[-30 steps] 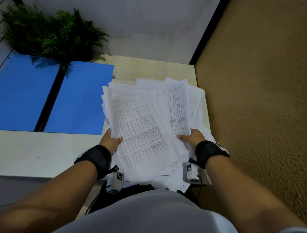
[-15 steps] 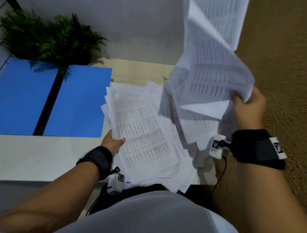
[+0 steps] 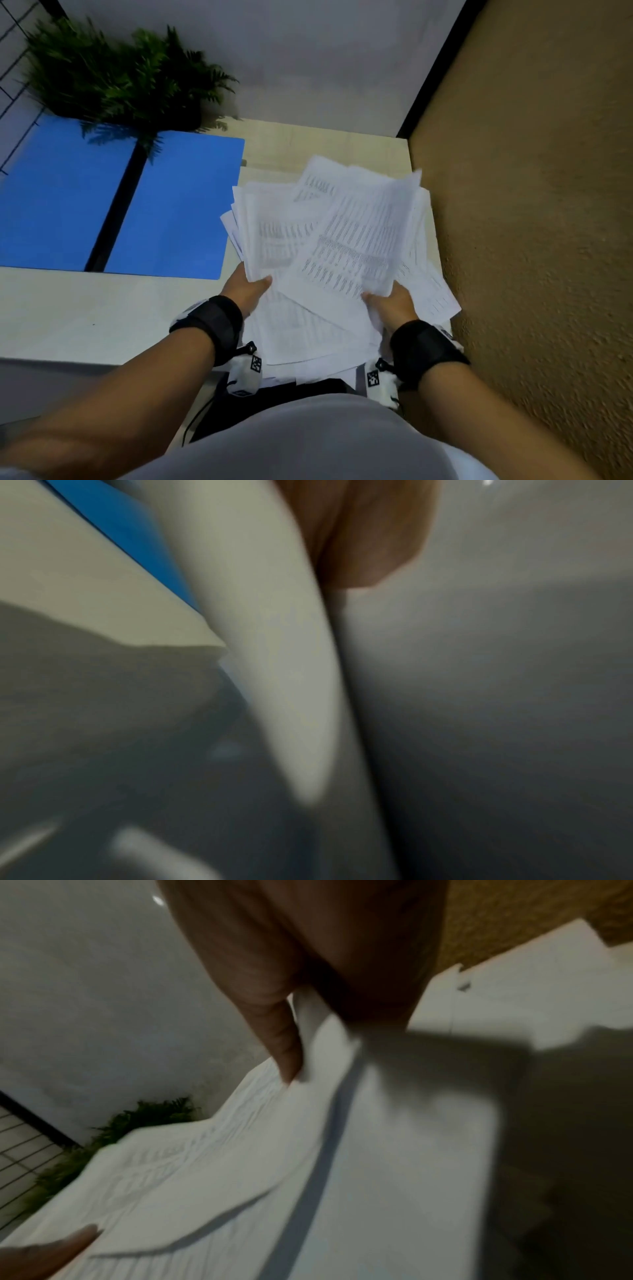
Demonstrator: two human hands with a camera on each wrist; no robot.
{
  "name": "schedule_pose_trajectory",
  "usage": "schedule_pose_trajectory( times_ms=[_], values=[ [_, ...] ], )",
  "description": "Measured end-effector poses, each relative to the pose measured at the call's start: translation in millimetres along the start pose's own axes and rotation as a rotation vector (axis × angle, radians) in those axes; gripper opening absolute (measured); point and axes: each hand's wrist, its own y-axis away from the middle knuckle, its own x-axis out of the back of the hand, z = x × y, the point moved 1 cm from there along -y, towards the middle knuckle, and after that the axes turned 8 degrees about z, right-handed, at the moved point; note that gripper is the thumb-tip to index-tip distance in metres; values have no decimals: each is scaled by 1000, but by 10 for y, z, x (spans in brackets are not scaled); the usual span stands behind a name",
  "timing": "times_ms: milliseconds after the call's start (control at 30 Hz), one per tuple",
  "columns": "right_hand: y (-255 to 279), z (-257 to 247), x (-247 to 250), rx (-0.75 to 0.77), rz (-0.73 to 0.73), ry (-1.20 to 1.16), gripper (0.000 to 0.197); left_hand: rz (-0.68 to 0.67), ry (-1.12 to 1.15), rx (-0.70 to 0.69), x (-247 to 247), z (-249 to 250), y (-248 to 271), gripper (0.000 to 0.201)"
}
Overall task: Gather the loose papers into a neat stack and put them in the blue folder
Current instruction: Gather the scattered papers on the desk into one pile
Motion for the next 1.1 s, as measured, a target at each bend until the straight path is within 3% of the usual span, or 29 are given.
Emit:
schedule_pose_trajectory(
  times_ms=[67, 133, 300, 400, 433, 567, 700, 767, 800, 833, 900, 933, 1100],
  values=[
    [-46, 59, -7, -74, -31, -41, 52, 40, -67, -52, 20, -21, -12, 49],
    [-120, -5, 19, -56, -8, -126, 77, 30, -71, -54, 37, -52, -31, 51],
    [-390, -330, 61, 62, 48, 38, 25, 19, -51, -56, 57, -94, -61, 50],
    [-640, -288, 85, 70, -27, 204, 12, 17, -18, -54, 45, -52, -36, 49],
    [-688, -267, 80, 83, -53, 248, 11, 16, -27, -46, 40, -38, -23, 51],
    [-752, -119, -89, 100, -134, 309, 24, 17, -60, 35, 16, -34, -33, 93],
    [-377, -211, -317, 100, -192, 296, 30, 30, -105, 38, -40, -32, -55, 95],
    [-342, -211, -371, 132, -234, 301, 31, 2, -111, -12, -32, -52, -96, 84],
    [-318, -247, -380, 128, -252, 254, 16, 5, -119, -33, -15, -72, -118, 79],
    [-340, -281, -374, 116, -244, 172, 14, 8, -120, -29, 2, -79, -122, 75],
    [-422, -381, -334, 23, -166, -23, 45, -1, -84, -19, 16, -83, -112, 67],
    [-469, -447, -307, -12, -134, -115, 49, -11, -78, -24, 22, -74, -95, 63],
    [-606, -758, -198, -44, -117, -281, 32, -100, -53, -3, -2, -55, -40, 53]
  ],
)
